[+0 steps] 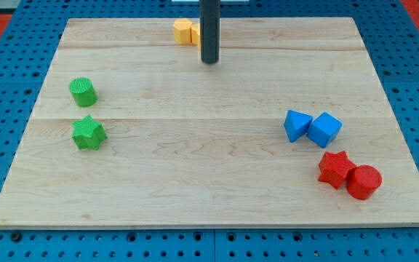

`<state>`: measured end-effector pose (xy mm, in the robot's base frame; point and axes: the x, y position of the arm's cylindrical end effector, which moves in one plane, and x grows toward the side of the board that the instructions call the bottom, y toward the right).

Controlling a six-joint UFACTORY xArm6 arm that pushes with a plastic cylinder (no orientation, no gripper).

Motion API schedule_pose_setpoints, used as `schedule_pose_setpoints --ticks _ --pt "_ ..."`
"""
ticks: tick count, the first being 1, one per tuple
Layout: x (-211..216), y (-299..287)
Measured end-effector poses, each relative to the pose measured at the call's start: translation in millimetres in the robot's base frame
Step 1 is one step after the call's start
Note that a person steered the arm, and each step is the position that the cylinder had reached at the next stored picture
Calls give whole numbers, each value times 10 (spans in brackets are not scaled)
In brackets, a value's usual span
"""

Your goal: Push green star into green circle

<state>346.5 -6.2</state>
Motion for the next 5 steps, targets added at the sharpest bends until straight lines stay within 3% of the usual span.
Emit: schedule_pose_setpoints --ticks 1,2,3,4,5 --pt "764 -462" --pt "1257 -1231" --pt "1898 -1635" --pt "1832 -1895" --pt "1811 -1754"
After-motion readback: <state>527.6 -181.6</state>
